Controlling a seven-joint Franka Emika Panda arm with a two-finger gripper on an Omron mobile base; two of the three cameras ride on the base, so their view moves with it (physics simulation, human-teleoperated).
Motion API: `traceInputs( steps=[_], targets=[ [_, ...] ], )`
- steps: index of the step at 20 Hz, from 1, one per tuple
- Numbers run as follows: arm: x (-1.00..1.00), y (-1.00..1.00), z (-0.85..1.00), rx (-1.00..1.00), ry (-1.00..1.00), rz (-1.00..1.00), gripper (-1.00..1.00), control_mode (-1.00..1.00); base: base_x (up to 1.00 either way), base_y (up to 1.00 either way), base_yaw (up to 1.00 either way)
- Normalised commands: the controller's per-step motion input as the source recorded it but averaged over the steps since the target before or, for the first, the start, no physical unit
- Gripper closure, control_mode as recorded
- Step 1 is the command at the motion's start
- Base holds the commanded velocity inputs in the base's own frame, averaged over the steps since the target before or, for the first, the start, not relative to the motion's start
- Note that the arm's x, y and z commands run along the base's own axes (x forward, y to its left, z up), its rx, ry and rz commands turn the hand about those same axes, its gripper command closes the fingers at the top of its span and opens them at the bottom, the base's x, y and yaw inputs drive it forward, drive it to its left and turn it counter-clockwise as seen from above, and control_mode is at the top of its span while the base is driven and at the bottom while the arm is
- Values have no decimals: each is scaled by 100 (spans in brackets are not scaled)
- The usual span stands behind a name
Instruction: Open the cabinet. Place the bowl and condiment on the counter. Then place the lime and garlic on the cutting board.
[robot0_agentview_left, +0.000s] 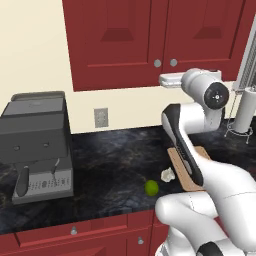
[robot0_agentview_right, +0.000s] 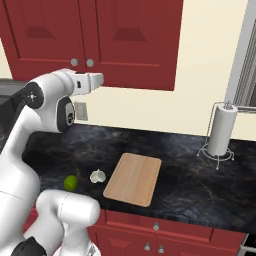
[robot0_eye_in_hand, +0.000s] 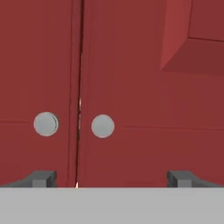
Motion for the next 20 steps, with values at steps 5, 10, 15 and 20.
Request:
traceInputs(
  steps=[5, 10, 15, 20],
  targets=[
    [22, 0, 22, 0, 0, 0, -100, -100, 0, 0, 0],
    [25, 3, 5, 0, 0, 0, -100, -100, 0, 0, 0],
    [28, 3, 1, 0, 0, 0, -100, -100, 0, 0, 0],
    [9, -3, 3, 0, 0, 0, -100, -100, 0, 0, 0]
  ],
)
